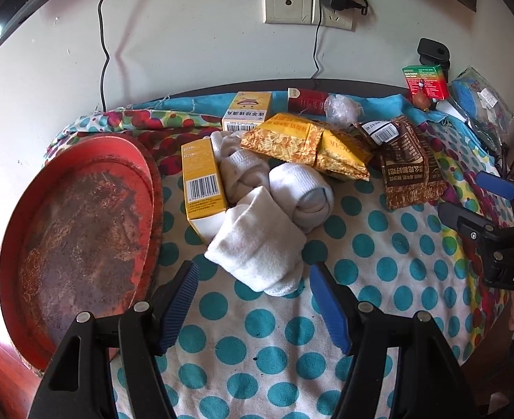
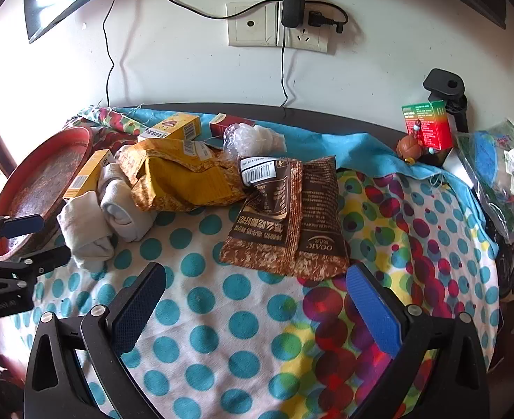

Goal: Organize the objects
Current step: 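Grasp the brown coffee packet with the right gripper while the left gripper approaches the white sock, then close the left gripper on the white folded sock and lift it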

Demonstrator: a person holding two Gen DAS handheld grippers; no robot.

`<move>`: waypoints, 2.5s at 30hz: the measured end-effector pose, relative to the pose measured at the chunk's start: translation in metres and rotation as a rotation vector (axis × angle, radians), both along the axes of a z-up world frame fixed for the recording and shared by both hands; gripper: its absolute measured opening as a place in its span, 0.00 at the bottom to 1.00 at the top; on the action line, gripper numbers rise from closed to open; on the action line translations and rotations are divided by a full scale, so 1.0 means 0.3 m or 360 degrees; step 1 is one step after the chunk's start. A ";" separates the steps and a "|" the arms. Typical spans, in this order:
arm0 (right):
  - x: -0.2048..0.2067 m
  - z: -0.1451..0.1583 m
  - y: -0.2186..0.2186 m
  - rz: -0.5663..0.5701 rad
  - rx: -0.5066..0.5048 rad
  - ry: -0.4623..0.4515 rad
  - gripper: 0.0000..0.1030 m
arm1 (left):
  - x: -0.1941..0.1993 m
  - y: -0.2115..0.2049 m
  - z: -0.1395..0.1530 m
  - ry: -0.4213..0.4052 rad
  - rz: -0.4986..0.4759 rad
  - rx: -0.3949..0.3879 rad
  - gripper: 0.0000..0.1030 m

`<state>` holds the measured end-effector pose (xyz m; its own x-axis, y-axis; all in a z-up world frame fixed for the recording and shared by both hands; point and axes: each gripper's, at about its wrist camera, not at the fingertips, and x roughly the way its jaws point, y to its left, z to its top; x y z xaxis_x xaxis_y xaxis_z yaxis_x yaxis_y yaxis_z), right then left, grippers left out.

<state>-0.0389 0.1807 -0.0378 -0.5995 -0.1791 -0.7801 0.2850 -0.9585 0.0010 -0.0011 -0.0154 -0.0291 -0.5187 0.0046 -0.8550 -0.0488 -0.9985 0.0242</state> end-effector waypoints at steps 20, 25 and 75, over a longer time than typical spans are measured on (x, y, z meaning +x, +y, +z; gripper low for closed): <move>-0.222 -0.129 0.120 -0.0103 -0.0118 0.0007 1.00 | -0.038 -0.005 -0.103 -0.0089 -0.0015 -0.0033 0.66; -0.271 -0.160 0.118 -0.0144 -0.0140 -0.0024 1.00 | -0.040 -0.013 -0.114 -0.0087 -0.0017 -0.0018 0.66; -0.272 -0.181 0.092 -0.0128 -0.0238 0.0018 0.58 | -0.056 -0.005 -0.128 0.0022 0.0066 0.0144 0.30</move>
<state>-0.1206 0.2083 -0.0922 -0.6252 -0.2437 -0.7414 0.2083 -0.9677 0.1424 -0.0178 -0.0169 -0.0675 -0.5316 0.0596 -0.8449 -0.0075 -0.9978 -0.0656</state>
